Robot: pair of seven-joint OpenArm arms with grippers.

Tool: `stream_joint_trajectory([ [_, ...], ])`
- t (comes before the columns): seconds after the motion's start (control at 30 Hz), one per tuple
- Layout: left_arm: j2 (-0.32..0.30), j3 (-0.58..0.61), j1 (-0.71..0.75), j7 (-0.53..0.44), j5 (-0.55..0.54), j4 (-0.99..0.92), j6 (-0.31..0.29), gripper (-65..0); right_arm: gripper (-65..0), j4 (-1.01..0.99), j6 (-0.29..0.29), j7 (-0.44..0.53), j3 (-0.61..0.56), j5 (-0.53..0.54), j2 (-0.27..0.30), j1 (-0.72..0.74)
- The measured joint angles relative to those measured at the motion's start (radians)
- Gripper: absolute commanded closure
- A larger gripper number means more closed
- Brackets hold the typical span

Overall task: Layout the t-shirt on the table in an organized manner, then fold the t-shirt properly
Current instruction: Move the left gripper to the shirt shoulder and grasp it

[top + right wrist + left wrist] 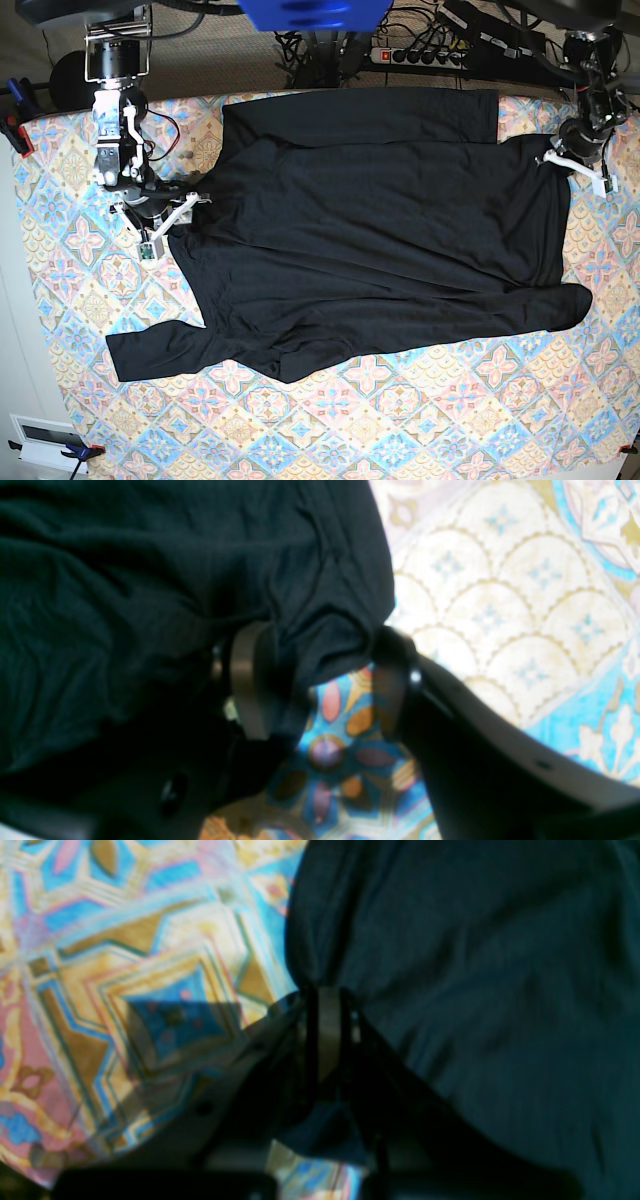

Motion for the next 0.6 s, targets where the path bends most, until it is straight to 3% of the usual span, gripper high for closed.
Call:
stream_joint_trajectory([
  [0.23, -0.073, -0.039, 0.1, 0.047, 0.01, 0.044, 0.006, 0.0, -29.1, 0.0, 0.0, -0.001, 0.0, 0.0, 0.0, -0.002],
  [0.6, -0.104, -0.071, 0.185, 0.045, 0.015, 0.097, 0.006, 0.0, -29.1, 0.027, -0.001, -0.029, 0.0, 0.0, 0.0, -0.006],
])
